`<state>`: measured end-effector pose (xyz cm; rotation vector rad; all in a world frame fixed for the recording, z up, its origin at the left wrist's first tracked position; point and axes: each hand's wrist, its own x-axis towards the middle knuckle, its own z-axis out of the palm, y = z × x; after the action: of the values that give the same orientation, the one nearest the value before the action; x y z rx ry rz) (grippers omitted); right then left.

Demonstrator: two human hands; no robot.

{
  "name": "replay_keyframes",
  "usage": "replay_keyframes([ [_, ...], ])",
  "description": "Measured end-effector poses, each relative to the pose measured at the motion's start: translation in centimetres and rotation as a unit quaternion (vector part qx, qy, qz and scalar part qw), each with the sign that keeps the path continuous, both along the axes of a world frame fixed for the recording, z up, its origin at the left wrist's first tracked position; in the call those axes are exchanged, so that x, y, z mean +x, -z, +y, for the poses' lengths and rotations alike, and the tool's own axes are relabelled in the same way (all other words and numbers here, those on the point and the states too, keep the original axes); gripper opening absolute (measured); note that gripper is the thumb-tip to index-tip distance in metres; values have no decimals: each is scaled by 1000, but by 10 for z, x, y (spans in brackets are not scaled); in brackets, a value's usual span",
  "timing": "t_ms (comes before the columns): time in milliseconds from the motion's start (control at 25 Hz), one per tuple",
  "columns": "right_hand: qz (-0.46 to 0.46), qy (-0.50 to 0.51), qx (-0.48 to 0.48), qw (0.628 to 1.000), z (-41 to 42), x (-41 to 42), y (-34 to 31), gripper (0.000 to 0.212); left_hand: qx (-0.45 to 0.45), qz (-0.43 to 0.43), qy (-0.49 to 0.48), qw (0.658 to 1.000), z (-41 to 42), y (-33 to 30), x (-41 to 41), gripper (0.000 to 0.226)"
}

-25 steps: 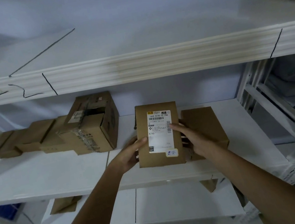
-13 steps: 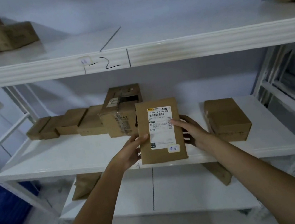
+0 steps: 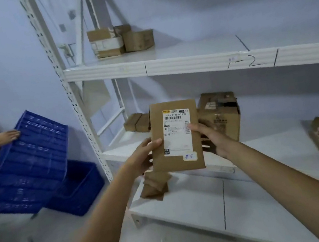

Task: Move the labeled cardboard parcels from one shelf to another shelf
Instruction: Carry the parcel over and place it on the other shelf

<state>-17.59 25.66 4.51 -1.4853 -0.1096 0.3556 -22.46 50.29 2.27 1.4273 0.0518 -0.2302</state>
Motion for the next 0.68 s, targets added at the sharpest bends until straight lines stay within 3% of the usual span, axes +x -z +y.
replay_keyframes([
  [240,-95,-30,1,995,103,42,-95,64,47,-90,-39,994,105,-99,23,93],
  [320,-123,-46,11,991,129,65,-134,65,70,-127,-41,989,130,-142,42,111],
  [480,-190,-44,21,981,158,112,-214,49,112,-204,-5,973,157,-223,94,114],
  [680,-271,-10,16,962,176,165,-283,66,85,-255,12,963,178,-288,163,118],
])
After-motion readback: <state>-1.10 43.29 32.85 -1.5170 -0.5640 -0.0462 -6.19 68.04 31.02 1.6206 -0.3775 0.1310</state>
